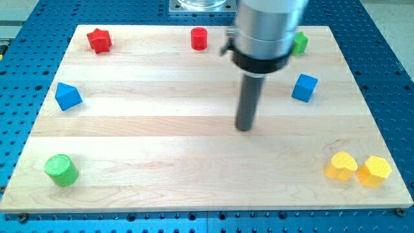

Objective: Slide the red circle to the top center

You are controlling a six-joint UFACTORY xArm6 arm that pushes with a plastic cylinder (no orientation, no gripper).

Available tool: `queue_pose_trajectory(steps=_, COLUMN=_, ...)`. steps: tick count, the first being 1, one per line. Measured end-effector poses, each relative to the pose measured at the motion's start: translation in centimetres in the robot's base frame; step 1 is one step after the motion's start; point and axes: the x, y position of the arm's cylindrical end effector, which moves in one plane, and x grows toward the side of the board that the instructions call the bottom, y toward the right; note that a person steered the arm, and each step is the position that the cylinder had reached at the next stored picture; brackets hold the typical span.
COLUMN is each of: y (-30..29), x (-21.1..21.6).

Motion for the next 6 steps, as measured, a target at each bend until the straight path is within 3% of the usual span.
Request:
queue_pose_trajectory(steps=1, y=-4.9, x=-4.2)
queue_pose_trajectory(steps=2, y=-7.0, x=-13.2)
queue_pose_trajectory(steps=4, y=-7.2, x=-21.2)
queue_pose_trajectory(steps=6, y=-8.5, x=-23.0)
